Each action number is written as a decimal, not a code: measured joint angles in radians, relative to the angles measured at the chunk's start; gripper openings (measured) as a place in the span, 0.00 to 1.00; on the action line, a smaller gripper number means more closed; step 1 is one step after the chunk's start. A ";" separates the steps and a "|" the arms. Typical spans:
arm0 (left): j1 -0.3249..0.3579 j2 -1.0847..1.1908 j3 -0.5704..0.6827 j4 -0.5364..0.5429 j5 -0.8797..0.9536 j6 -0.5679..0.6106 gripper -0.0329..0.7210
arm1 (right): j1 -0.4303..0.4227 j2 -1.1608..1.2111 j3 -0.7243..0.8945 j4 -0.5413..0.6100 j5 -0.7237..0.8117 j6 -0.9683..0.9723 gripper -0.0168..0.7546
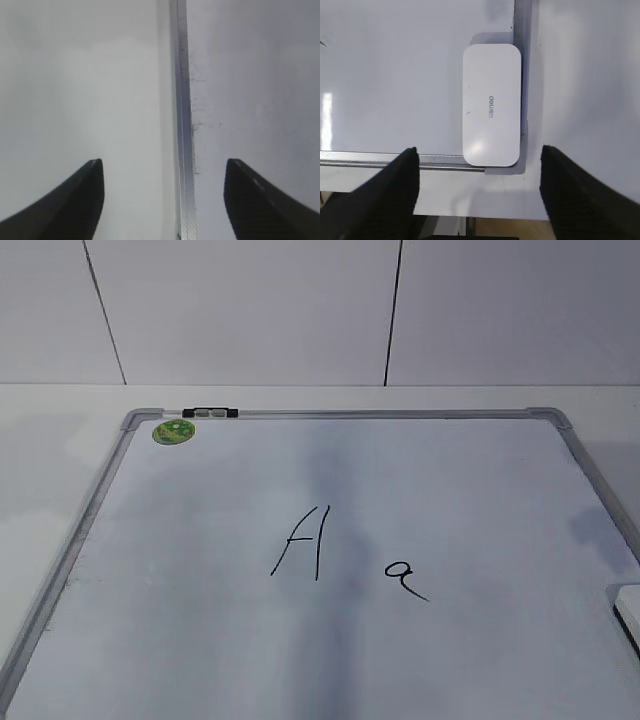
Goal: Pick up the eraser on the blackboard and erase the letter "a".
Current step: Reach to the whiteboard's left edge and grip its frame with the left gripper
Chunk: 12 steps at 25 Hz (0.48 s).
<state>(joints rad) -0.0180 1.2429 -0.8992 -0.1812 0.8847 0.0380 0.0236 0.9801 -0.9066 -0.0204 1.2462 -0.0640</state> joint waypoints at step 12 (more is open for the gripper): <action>-0.040 0.372 -0.153 -0.089 -0.043 0.068 0.78 | 0.000 0.129 -0.002 -0.001 -0.002 -0.004 0.77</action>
<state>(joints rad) -0.0576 1.6153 -1.0522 -0.2705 0.8420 0.1059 0.0236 1.1091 -0.9088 -0.0219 1.2442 -0.0680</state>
